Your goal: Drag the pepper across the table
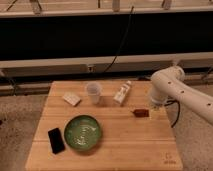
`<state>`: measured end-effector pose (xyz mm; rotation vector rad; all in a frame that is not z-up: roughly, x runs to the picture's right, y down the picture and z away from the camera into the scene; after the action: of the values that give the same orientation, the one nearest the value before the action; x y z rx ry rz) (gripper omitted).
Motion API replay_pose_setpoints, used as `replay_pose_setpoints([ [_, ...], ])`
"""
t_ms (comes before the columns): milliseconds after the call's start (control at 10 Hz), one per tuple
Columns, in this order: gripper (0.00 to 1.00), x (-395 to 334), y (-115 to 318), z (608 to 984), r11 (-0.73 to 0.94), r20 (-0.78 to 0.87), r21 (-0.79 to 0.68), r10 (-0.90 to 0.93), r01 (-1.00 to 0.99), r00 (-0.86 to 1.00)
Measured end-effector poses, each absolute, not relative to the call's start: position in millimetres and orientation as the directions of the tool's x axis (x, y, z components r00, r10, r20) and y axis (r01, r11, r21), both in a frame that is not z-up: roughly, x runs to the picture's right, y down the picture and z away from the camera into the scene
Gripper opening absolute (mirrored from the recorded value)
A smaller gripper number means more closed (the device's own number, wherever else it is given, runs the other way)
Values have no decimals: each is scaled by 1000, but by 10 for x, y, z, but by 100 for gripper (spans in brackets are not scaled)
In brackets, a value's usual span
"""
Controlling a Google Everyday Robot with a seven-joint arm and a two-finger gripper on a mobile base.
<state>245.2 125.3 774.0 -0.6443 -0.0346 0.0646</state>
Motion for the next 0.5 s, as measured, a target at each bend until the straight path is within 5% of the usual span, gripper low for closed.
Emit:
replay_pose_setpoints([
  [500, 80, 2426, 1290, 7989, 792, 15, -609, 75, -50, 997],
])
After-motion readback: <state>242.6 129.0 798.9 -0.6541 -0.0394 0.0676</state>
